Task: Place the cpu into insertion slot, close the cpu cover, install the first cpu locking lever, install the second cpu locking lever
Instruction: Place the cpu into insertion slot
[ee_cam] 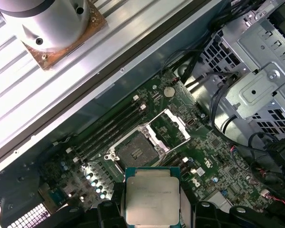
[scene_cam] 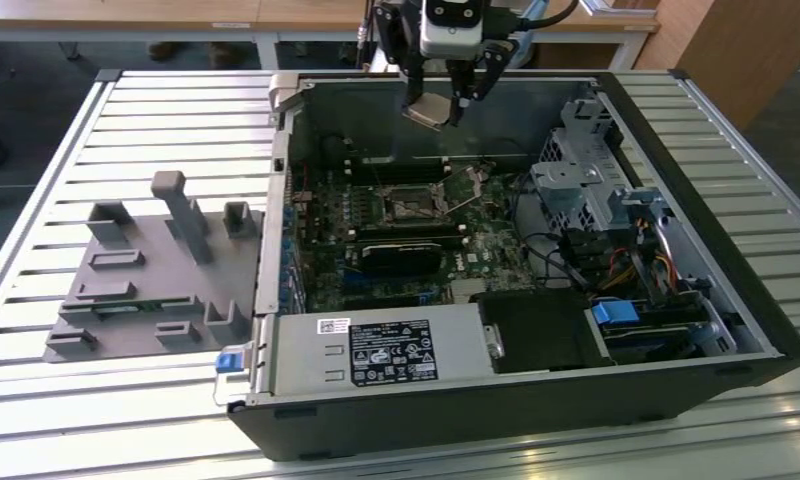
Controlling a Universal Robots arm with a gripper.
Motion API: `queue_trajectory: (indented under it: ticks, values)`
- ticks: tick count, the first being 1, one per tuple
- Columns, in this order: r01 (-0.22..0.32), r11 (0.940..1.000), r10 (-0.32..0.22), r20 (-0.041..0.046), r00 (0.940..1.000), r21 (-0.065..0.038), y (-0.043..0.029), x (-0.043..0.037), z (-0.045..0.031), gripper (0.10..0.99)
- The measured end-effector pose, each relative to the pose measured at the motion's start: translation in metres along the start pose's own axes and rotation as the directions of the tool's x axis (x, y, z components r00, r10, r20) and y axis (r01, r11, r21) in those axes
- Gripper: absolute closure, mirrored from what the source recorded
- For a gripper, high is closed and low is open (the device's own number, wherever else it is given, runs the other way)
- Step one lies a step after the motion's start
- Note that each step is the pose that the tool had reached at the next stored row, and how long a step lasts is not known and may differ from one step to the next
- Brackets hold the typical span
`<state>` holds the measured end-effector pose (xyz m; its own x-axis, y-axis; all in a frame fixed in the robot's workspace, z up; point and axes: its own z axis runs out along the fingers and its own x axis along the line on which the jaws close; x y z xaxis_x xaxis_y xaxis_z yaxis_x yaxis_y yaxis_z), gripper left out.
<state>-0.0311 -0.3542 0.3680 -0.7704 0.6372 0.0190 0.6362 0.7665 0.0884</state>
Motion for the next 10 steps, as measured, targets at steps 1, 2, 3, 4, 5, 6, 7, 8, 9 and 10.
queue_trajectory:
  ticks: [1,2,3,4,5,6,7,8,9,10]
  values:
    - [-0.004,1.0000,0.004,0.0003,1.0000,0.000,0.0000,0.0000,0.0000,0.545]
    - [-0.007,1.0000,0.007,0.0007,1.0000,0.000,0.0000,0.0000,0.0000,0.545]
    - [-0.011,0.9999,0.011,0.0010,0.9999,0.000,0.0000,0.0000,0.0000,0.545]
    - [-0.014,0.9999,0.014,0.0013,0.9999,0.000,0.0000,0.0000,0.0000,0.545]
    - [-0.018,0.9998,0.018,0.0016,0.9998,0.000,0.0000,0.0000,0.0000,0.545]
    - [-0.021,0.9998,0.021,0.0019,0.9998,0.000,0.0000,0.0000,0.0000,0.545]
    - [-0.025,0.9997,0.025,0.0023,0.9997,0.000,0.0000,0.0000,0.0000,0.545]
    - [-0.028,0.9996,0.028,0.0026,0.9996,0.000,0.0000,0.0000,0.0000,0.545]
    - [-0.032,0.9995,0.032,0.0029,0.9995,-0.001,0.0000,0.0000,0.0000,0.545]
    - [-0.035,0.9994,0.035,0.0032,0.9994,-0.001,0.0000,0.0000,0.0000,0.545]
